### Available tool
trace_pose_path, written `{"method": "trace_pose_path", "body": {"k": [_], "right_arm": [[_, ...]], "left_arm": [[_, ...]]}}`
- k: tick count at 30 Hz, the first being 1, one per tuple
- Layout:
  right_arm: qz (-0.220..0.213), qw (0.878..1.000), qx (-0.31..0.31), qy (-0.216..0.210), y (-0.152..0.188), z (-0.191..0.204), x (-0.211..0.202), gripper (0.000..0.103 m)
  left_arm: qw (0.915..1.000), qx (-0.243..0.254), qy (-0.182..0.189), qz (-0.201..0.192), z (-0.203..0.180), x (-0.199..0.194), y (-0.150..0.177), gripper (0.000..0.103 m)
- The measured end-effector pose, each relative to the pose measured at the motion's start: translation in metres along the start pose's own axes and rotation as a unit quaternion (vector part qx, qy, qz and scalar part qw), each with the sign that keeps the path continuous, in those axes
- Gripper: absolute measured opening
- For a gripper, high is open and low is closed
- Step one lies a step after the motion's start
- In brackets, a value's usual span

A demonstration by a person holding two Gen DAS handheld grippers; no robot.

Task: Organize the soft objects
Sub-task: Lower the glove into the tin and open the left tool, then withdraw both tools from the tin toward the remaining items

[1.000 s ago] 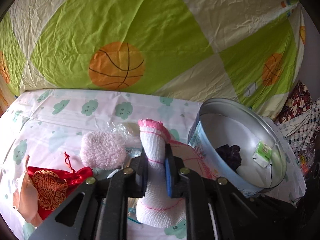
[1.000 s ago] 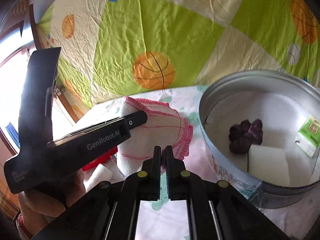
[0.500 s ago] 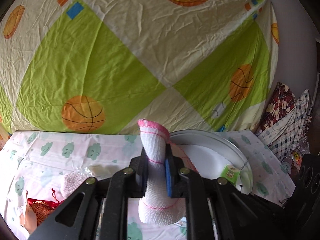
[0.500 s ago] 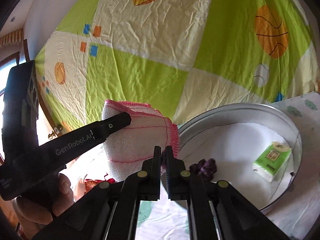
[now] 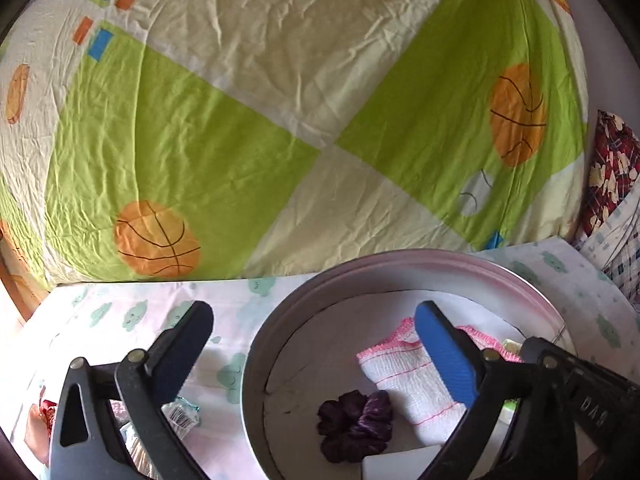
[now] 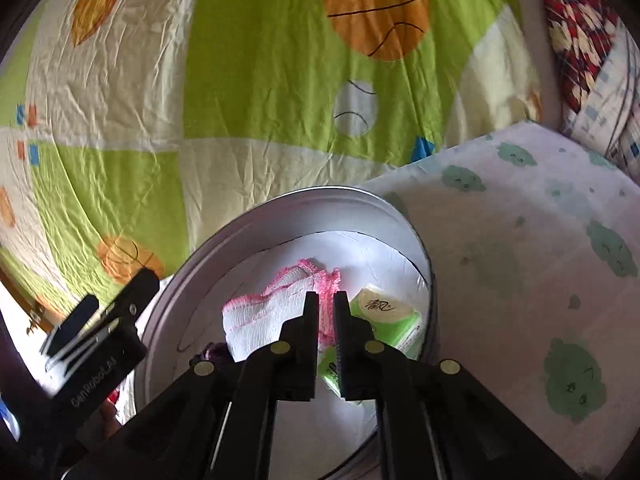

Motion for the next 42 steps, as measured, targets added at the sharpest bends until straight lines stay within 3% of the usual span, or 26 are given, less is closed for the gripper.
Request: {"method": "trace_pose_path", "body": {"k": [1, 2, 4, 5, 8, 15, 22, 28, 38, 42], "right_arm": [[-0.004, 1.000, 0.009, -0.001, 0.000, -0.002, -0.003, 0.019], [-0.013, 1.000, 0.013, 0.001, 0.000, -0.002, -0.007, 0.041], [-0.050, 0.999, 0.011, -0.001, 0.002, 0.002, -0.019, 0.076], [-0.071, 0.997, 0.009, 0.009, 0.004, 0.004, -0.027, 0.086], [-0.115, 0.993, -0.001, 0.014, 0.007, 0.009, -0.040, 0.086], [-0.160, 0.986, -0.036, 0.033, 0.016, 0.024, -0.048, 0.086], [-0.230, 0.967, -0.101, 0.044, 0.039, 0.051, -0.066, 0.086], [-0.251, 0.959, -0.119, 0.055, 0.053, 0.062, -0.071, 0.087], [-0.249, 0.961, -0.099, 0.065, 0.060, 0.056, -0.079, 0.087], [-0.279, 0.950, -0.097, 0.104, 0.065, 0.055, -0.091, 0.087]], "left_arm": [[1.0000, -0.005, 0.001, 0.000, 0.004, -0.002, 0.003, 0.103], [0.9999, -0.012, 0.000, -0.001, 0.008, -0.005, 0.007, 0.103], [0.9997, -0.023, -0.001, -0.002, 0.015, -0.009, 0.015, 0.103], [0.9996, -0.027, 0.001, -0.001, 0.017, -0.010, 0.019, 0.103], [0.9993, -0.037, -0.002, 0.001, 0.022, -0.015, 0.031, 0.103], [0.9986, -0.050, -0.015, -0.005, 0.036, -0.026, 0.047, 0.103], [0.9984, -0.038, -0.040, -0.013, 0.049, -0.036, 0.058, 0.103], [0.9974, -0.054, -0.044, -0.019, 0.063, -0.047, 0.066, 0.103], [0.9973, -0.047, -0.047, -0.032, 0.061, -0.056, 0.068, 0.103], [0.9976, -0.042, -0.041, -0.035, 0.060, -0.060, 0.069, 0.103]]}}
Point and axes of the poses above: each gripper's, at about its wrist camera, not at the fingertips, and x roughly the way its jaws point, z to its left, y to its underside, the point moved 1 cm from there along x, roughly the way its jaws point, and after that the axes turned 11 degrees about y, right-handed, at the moved point
